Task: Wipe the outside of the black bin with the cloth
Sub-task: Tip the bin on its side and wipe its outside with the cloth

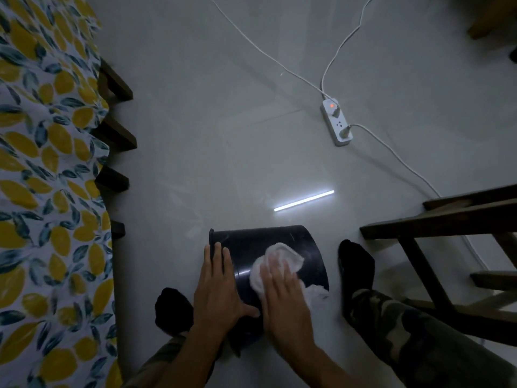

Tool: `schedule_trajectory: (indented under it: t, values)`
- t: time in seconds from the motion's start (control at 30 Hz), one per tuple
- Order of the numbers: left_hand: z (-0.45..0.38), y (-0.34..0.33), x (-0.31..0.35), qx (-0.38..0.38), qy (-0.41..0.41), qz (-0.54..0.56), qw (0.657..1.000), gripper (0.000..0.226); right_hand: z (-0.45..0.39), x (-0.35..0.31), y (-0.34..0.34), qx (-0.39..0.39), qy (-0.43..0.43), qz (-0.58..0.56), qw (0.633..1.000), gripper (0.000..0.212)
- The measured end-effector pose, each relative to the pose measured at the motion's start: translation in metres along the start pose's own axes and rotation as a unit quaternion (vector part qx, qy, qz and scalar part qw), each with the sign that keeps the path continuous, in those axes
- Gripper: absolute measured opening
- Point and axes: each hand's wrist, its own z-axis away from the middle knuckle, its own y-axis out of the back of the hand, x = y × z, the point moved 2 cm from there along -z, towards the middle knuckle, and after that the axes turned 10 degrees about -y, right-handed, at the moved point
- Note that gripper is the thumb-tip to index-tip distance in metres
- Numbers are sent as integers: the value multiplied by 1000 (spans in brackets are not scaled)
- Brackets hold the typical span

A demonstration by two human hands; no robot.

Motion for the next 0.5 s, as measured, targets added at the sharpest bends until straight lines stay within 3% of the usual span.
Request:
schedule_trajectory:
  t: [0.07,0.13,0.33,0.4,0.5]
  values:
    - [3,-8,-2,33,-14,3,999,148,-9,-21,-5,11,71,7,997,67]
    - [2,-10,-5,29,-19,-8,999,146,-40,-34,-2,-1,89,10,996,70]
    - [-15,12,-12,-17,-13,-10,1000,160,-120,-5,11,20,-147,-28,988,43]
    - [-22,15,-11,-29,3,-14,999,163,-105,25,18,64,-167,-16,984,44]
    - [-29,16,-12,-28,8,-4,1000,166,-39,32,10,56,-113,34,991,71]
